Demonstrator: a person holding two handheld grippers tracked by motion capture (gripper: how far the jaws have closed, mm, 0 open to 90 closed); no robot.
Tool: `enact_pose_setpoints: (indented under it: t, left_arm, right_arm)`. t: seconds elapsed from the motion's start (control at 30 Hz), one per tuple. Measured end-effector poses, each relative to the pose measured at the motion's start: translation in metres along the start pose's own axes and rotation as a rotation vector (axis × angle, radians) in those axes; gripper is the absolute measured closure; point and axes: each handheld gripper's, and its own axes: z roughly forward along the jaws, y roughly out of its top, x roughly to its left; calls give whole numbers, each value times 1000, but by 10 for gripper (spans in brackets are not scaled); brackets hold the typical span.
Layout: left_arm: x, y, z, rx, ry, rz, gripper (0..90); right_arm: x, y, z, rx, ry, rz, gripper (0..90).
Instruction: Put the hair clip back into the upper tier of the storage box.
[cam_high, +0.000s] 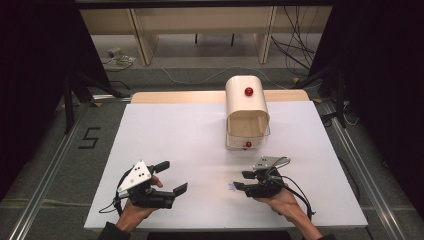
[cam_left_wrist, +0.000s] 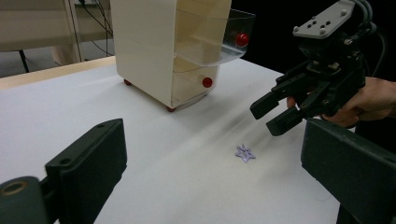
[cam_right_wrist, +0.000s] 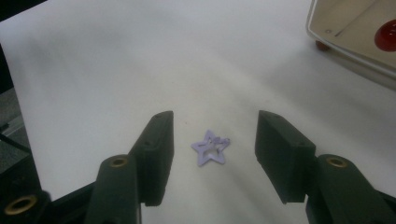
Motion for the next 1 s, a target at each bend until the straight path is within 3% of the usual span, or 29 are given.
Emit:
enact_pose_setpoints:
  t: [0.4,1.0]
  left_arm:
    - [0,0,0,-2,-1,-2,66]
    - [0,0,0,2,-1,2,65]
  right_arm:
    - [-4,6,22,86,19,7,585]
    - [-7,4,40,165,60,25,763]
